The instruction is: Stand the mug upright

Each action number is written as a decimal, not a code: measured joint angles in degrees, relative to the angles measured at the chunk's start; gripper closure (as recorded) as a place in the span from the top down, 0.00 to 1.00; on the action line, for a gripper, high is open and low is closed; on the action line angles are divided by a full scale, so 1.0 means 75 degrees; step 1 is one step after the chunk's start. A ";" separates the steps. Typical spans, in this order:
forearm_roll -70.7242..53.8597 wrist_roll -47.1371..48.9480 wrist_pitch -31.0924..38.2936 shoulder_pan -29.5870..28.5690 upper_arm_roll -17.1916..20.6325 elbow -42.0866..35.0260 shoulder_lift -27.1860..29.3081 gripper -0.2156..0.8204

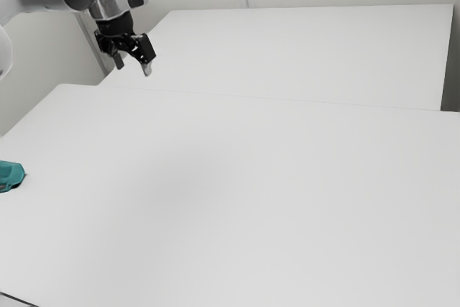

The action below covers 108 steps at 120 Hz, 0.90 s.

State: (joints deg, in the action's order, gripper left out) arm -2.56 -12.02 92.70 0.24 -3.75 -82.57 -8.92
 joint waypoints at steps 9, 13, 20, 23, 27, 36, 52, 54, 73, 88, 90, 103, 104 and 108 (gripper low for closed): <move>0.0038 -0.0018 0.0053 -0.0018 -0.0213 -0.0090 0.0051 0.79; 0.0062 -0.0023 0.0068 -0.0006 -0.0301 -0.0114 0.0059 0.79; 0.0205 -0.0028 0.0142 0.0040 -0.0605 -0.0361 0.0084 0.79; 0.0269 -0.0029 0.0200 0.0047 -0.0755 -0.0559 0.0151 0.79; 0.0346 -0.0030 0.0294 0.0025 -0.0925 -0.0818 0.0262 0.79; 0.0476 -0.0032 0.0666 -0.0037 -0.1206 -0.1776 0.0822 0.79; 0.0594 -0.0039 0.1674 -0.0701 -0.1246 -0.3539 0.1877 0.79; 0.0603 -0.0042 0.1817 -0.0879 -0.1215 -0.3811 0.2052 0.79; 0.0764 -0.0175 0.2924 -0.2610 -0.0975 -0.5059 0.2956 0.79; 0.1636 -0.0824 0.3499 -0.4088 -0.0584 -0.5380 0.3038 0.79; 0.1785 -0.0952 0.3541 -0.4262 -0.0567 -0.5395 0.3019 0.79; 0.2899 -0.1932 0.3626 -0.6077 0.0275 -0.5399 0.2626 0.79; 0.2976 -0.2014 0.3627 -0.6213 0.0354 -0.5394 0.2589 0.79; 0.3272 -0.2344 0.3626 -0.6727 0.0639 -0.5353 0.2416 0.79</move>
State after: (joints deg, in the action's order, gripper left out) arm 21.97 -29.60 119.90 -50.22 1.05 -122.71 9.20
